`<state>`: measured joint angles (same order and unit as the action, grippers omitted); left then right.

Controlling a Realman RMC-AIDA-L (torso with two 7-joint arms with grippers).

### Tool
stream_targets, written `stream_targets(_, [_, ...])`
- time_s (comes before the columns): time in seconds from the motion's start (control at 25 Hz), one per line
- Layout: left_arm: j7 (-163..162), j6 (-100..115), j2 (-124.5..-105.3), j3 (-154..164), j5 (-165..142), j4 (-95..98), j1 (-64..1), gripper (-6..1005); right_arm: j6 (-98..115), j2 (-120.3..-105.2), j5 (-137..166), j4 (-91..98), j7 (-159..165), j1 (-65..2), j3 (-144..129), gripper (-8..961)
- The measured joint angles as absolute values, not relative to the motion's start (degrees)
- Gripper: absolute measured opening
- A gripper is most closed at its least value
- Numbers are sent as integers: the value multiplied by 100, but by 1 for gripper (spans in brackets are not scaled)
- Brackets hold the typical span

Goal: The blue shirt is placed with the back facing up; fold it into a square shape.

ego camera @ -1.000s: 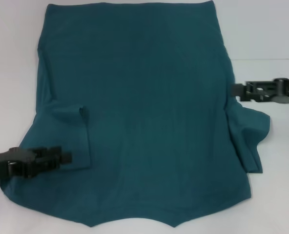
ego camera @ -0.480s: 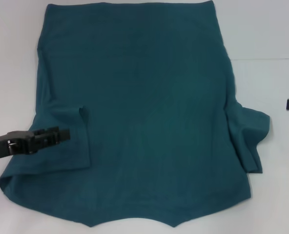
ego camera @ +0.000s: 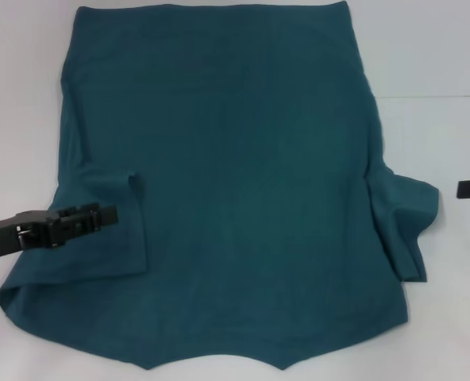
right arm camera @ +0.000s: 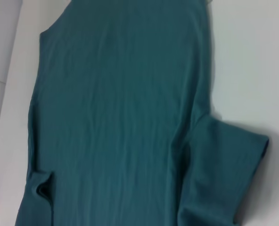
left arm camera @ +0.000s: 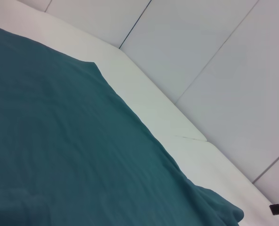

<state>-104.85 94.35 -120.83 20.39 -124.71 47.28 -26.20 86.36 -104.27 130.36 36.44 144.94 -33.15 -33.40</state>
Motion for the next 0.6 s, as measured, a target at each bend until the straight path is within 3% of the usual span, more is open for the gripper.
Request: stream_targets(0.6, [-10486, 9330, -12096, 2039, -12471, 4655, -2617, 511, 7474, -10768, 13308, 2959, 14496, -3698, -3533, 924])
